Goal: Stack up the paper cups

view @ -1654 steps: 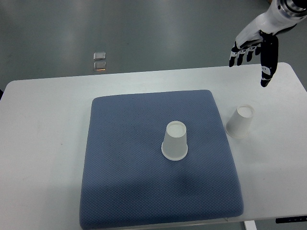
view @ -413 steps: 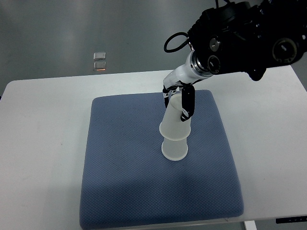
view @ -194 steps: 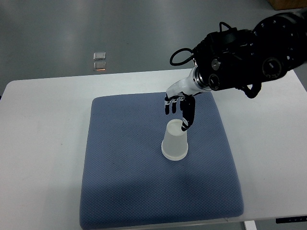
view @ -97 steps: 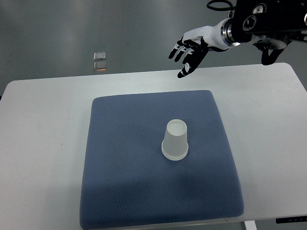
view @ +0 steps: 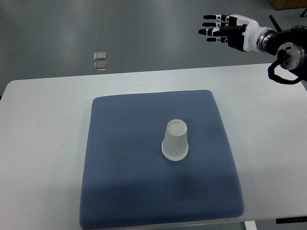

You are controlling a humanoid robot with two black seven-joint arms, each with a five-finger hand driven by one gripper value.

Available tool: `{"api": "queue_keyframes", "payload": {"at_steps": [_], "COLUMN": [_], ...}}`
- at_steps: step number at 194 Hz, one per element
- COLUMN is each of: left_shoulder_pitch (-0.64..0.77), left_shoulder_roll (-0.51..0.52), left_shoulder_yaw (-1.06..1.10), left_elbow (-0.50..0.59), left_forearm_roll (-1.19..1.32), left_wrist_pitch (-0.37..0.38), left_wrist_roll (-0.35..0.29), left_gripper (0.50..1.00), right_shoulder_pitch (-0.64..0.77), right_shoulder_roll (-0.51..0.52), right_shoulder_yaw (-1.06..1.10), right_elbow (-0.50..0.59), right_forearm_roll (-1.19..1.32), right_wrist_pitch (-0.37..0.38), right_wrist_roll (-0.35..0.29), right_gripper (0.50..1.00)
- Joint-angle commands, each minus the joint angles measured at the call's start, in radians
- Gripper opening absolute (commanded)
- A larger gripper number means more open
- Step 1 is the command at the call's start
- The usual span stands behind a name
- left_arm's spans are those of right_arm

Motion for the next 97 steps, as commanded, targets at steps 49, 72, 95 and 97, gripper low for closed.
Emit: {"api": "queue_keyframes", "payload": {"at_steps": [49, 72, 95, 97], "left_shoulder_pitch": [-0.006, -0.008, -0.008, -0.008], "left_shoulder_roll": [0.000, 0.000, 0.000, 0.000], "left_shoulder_yaw": [0.004, 0.004, 0.004, 0.004], "left_elbow": [0.075, 0.088, 0.088, 0.087], "left_forearm_roll": [-0.002, -0.002, -0.002, -0.002], "left_wrist_pitch": [0.004, 0.004, 0.004, 0.004], "left_wrist_roll": [-0.006, -0.006, -0.006, -0.006], "left_gripper": [1.000, 1.000, 1.000, 1.000], "right_shoulder_pitch": [-0.351, -0.419, -0.447, -0.448], "right_shoulder_roll": [0.130, 0.153, 0.178, 0.181], "right_shoulder_yaw": [0.463, 0.535, 0.570, 0.572], "right_elbow": [-0.101, -0.101, -0.118, -0.118], "right_forearm_roll": [0.014, 0.014, 0.014, 0.014], "right_wrist_pitch": [0.053, 0.094, 0.122, 0.125], "right_wrist_roll": [0.063, 0.084, 0.115, 0.116], "right_gripper": [0.901, 0.901, 0.901, 0.901]}}
